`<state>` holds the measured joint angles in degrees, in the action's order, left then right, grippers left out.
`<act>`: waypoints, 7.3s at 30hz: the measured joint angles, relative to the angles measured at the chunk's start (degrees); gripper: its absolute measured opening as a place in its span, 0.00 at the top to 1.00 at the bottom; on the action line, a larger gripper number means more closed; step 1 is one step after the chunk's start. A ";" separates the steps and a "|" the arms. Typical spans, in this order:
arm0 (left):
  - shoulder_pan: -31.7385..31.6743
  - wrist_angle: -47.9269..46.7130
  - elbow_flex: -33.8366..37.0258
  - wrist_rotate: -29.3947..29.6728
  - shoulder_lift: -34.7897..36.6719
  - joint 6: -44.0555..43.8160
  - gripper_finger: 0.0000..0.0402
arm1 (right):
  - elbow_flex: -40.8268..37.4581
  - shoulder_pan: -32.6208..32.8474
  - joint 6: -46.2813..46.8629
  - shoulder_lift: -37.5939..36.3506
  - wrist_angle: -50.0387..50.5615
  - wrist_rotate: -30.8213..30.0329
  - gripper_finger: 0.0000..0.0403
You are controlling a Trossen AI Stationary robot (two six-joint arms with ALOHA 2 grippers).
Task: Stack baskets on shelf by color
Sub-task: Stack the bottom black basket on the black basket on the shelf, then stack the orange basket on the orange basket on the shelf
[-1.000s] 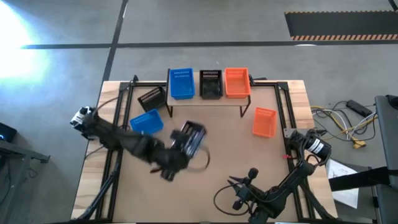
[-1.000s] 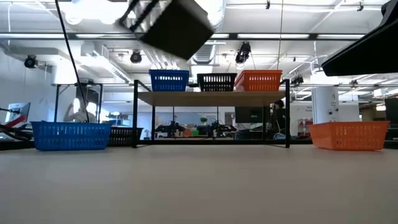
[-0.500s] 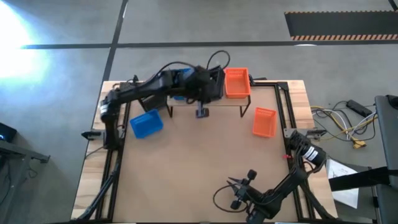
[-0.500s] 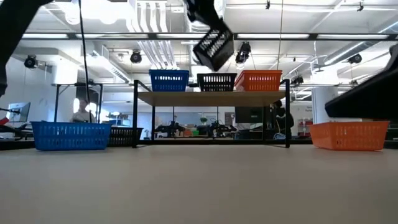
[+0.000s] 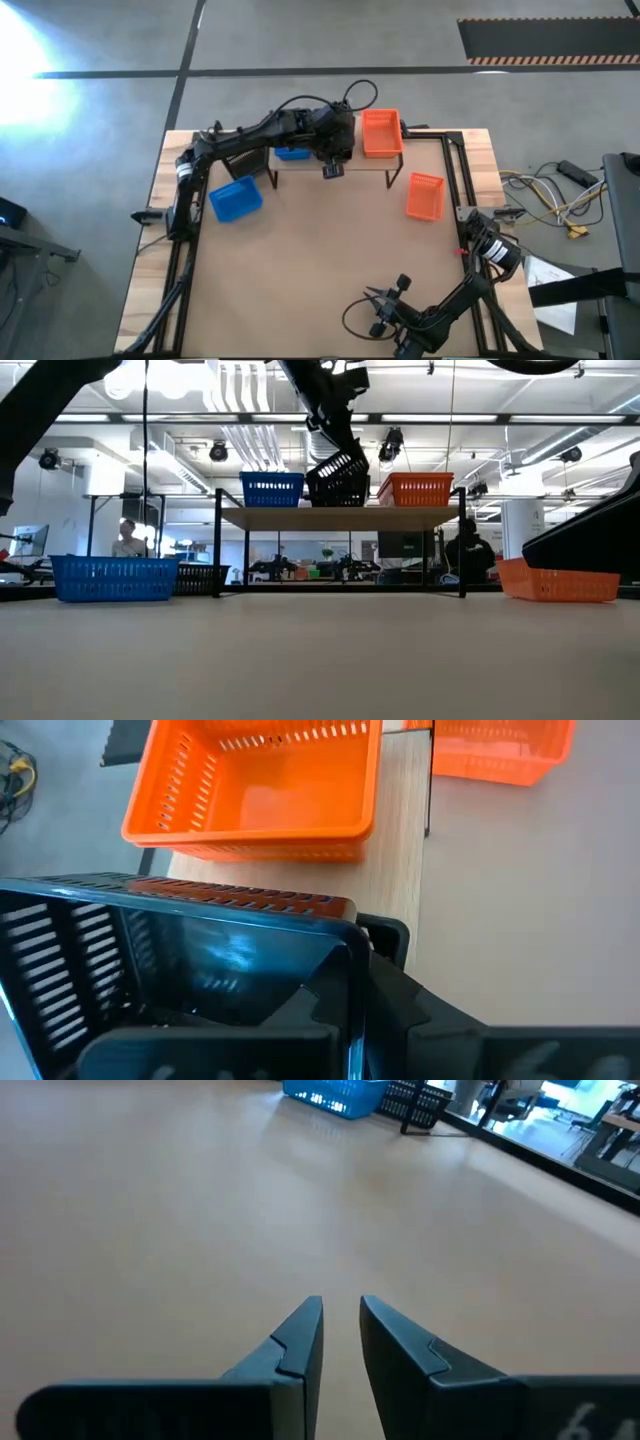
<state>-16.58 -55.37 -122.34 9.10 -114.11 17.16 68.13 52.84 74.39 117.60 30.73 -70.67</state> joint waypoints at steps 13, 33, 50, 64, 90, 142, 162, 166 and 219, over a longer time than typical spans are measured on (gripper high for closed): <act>0.20 -0.90 0.63 0.41 0.10 4.70 0.99 | 0.01 0.00 0.00 -0.04 -0.16 0.00 0.85; 0.24 -4.14 -0.32 0.42 3.53 6.15 0.71 | 0.01 0.00 0.10 -0.04 -0.20 0.04 0.85; 1.22 -3.08 1.87 1.78 0.95 11.19 0.94 | 0.01 0.00 0.08 -0.07 -0.42 0.04 0.85; 3.96 -2.56 1.86 6.52 0.99 16.22 0.99 | -0.05 0.00 0.01 -0.07 -0.92 0.04 0.85; -0.46 -5.71 6.12 -4.23 1.73 16.49 0.55 | -0.12 0.00 -0.89 -0.09 -1.56 0.06 0.86; -0.97 -5.32 4.83 -0.66 6.26 3.00 0.68 | -0.14 0.00 -1.96 -0.09 -1.92 0.22 0.86; 20.58 39.34 66.00 -1.07 43.15 -13.35 0.68 | 1.42 -5.42 14.54 -21.10 46.45 25.91 0.86; 28.47 57.16 79.61 -1.07 47.18 -18.49 0.68 | -0.10 -15.00 -2.86 -29.15 46.88 31.63 0.86; 40.57 88.50 93.85 2.95 42.89 -20.80 0.68 | -1.07 -33.33 -49.89 -36.92 32.23 66.40 0.98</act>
<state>23.99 33.12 -28.49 12.05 -71.22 -3.64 67.06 19.51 24.50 80.68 62.96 -4.28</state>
